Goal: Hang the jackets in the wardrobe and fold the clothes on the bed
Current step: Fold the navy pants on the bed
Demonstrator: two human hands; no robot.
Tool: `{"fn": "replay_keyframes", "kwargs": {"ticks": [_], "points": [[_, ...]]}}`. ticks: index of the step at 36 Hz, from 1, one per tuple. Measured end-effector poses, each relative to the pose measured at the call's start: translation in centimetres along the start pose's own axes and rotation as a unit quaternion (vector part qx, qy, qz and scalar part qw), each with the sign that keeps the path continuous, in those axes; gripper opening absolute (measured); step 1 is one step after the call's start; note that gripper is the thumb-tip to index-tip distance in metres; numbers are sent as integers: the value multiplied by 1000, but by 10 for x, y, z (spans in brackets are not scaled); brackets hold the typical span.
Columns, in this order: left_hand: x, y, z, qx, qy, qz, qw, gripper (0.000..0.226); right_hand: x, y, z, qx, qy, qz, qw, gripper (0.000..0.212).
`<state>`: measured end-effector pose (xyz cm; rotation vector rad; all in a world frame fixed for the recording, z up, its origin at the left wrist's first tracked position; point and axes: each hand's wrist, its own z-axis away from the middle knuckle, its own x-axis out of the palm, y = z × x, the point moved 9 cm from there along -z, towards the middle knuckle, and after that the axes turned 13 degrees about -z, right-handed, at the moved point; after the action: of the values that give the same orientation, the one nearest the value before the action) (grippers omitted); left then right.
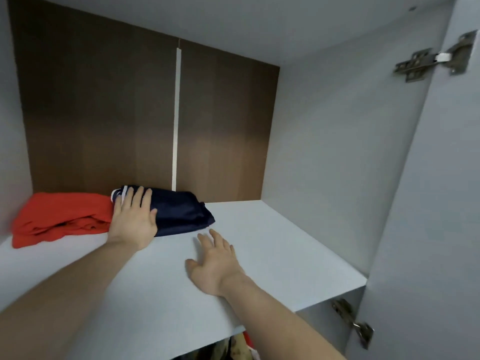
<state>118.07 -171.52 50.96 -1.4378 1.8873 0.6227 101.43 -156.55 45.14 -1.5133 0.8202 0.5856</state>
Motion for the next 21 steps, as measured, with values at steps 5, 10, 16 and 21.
{"fn": "replay_keyframes", "kwargs": {"ticks": [5,10,16,21], "points": [[-32,42,28,53,47,41,997,46,-27,15,66,0,15,-176,984,81],[-87,141,88,153,12,119,981,50,-83,42,174,-23,113,-278,954,56],[-195,286,198,296,-45,272,915,53,-168,88,363,-14,256,-245,935,48],[-306,388,312,416,-48,418,806,41,-213,141,535,81,371,-235,895,48]]}}
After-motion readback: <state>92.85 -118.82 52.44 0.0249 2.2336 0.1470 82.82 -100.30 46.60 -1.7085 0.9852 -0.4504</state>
